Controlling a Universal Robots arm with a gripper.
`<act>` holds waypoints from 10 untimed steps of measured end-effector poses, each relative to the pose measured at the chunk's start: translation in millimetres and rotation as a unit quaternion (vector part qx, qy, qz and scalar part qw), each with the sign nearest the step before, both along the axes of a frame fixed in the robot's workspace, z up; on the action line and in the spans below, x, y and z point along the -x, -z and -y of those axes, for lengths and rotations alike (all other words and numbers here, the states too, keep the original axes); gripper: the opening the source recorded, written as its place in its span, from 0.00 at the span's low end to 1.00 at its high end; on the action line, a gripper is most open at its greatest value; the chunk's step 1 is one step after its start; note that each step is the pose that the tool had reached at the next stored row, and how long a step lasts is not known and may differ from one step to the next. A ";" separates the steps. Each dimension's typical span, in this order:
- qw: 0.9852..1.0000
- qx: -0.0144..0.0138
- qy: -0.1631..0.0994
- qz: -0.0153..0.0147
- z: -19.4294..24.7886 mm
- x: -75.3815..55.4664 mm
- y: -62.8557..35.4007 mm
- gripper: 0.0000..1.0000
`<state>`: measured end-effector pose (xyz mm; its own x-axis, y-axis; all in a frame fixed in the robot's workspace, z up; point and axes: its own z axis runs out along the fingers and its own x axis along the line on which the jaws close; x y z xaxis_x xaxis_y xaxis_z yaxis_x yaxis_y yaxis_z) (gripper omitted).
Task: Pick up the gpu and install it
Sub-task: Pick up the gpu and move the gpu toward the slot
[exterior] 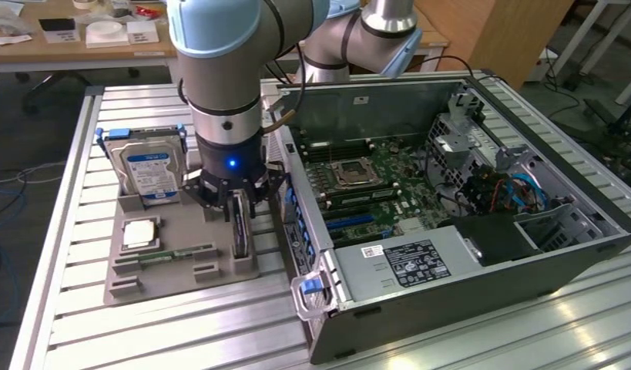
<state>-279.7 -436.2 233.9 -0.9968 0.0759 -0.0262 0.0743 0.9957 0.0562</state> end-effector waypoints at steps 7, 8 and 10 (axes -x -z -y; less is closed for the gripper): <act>1.000 0.000 0.000 0.000 0.0 0.0 0.0 0.44; 1.000 0.000 0.000 0.000 0.0 0.0 0.0 0.43; 1.000 0.000 0.000 0.000 0.0 0.0 0.0 0.36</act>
<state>-279.7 -436.2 233.9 -0.9968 0.0759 -0.0262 0.0743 0.9957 0.0562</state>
